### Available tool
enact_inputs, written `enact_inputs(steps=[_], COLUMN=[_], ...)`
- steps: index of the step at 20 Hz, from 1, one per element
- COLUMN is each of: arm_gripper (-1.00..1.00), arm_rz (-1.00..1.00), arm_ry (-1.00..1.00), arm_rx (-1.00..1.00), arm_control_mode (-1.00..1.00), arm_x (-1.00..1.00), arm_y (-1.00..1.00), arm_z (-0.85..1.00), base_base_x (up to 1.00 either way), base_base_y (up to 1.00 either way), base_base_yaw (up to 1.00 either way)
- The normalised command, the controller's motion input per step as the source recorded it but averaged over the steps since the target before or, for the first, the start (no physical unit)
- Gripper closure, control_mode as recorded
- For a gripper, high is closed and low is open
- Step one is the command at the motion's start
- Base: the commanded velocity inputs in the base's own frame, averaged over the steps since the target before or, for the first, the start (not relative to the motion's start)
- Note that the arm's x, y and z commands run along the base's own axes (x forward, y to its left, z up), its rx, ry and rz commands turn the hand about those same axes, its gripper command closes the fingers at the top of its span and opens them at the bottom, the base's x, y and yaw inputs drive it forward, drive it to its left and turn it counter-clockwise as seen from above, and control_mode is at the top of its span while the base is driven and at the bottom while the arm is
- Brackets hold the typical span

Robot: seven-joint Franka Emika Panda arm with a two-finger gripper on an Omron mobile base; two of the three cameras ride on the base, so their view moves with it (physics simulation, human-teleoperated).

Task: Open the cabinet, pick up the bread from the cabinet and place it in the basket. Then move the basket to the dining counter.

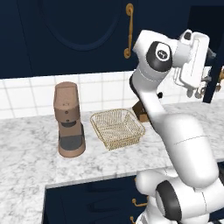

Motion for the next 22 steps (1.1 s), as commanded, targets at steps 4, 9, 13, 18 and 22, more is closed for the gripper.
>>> enact_inputs(steps=[4,9,13,18,22], arm_gripper=[-1.00,-1.00,-1.00,-1.00,-1.00], arm_rz=[-0.03,0.12,0.25,0.08,0.00], arm_ry=[0.00,-0.02,0.00,-0.04,0.00], arm_rx=[0.23,0.30,0.20,0.02,0.00], arm_control_mode=[-1.00,-1.00,-1.00,-1.00,-1.00], arm_x=[-1.00,-0.52,0.07,0.04,-0.46], arm_y=[-1.00,-1.00,-0.91,-0.19,0.74], arm_z=[0.08,0.01,0.00,-0.04,-0.08], base_base_x=[0.00,0.00,0.00,0.00,0.00], base_base_y=[0.00,0.00,0.00,0.00,0.00], base_base_yaw=[0.00,0.00,0.00,0.00,0.00])
